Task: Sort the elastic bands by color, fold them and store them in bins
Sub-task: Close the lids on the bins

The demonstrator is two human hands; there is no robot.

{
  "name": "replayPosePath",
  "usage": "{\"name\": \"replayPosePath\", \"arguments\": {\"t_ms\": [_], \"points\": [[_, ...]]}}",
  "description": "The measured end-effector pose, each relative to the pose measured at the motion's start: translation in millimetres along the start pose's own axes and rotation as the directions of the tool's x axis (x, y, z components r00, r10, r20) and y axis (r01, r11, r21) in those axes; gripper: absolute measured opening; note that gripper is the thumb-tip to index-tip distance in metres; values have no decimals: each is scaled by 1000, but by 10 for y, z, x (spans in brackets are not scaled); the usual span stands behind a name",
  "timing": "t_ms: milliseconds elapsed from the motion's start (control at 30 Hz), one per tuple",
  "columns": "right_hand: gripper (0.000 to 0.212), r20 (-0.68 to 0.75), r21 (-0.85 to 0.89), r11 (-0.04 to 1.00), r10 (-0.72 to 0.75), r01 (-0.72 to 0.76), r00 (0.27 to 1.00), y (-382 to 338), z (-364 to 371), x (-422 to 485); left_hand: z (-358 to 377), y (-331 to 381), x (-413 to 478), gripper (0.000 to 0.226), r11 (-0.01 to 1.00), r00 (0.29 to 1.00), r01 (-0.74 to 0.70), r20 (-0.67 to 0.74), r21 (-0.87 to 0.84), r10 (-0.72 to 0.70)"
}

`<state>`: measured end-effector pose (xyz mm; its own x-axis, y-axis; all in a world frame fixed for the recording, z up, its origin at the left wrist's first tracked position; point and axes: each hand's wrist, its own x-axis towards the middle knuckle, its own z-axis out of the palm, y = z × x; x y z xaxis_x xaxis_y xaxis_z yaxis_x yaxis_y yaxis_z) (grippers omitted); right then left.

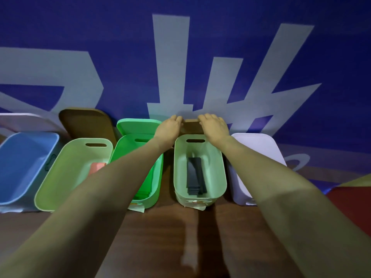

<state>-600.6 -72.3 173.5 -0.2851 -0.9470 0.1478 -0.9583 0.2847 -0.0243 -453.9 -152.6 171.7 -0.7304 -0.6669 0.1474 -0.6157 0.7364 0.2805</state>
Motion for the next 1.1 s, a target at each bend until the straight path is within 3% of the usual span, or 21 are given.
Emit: {"name": "replayPosePath", "arguments": {"t_ms": [133, 267, 433, 567, 767, 933, 1100], "points": [[28, -198, 31, 999, -26, 33, 980, 44, -89, -85, -49, 67, -49, 31, 998, 986, 5, -168, -56, -14], [18, -437, -55, 982, -188, 182, 880, 129, -99, -361, 34, 99, -389, 28, 971, 950, -195, -274, -141, 151], [18, -435, -35, 942, -316, 335, 843, 73, -83, -944, 58, 140, -886, 37, 942, 949, -267, -226, -205, 219], [21, -466, 139, 932, -235, 333, 853, -1, 22, -1418, 170, 235, -1328, 37, 927, 959, -254, -199, -277, 203], [26, -387, 320, 923, -79, 214, 919, -160, 380, -2031, 569, 351, -1927, 33, 895, 976, -173, -194, -411, 100], [24, -380, 370, 918, 10, 141, 925, -226, 642, -2279, 807, 384, -2130, 15, 864, 990, -96, -138, -495, 31], [24, -395, 425, 901, 94, 91, 914, -280, 785, -2350, 841, 468, -2175, 28, 863, 986, -88, -168, -497, 3]]}}
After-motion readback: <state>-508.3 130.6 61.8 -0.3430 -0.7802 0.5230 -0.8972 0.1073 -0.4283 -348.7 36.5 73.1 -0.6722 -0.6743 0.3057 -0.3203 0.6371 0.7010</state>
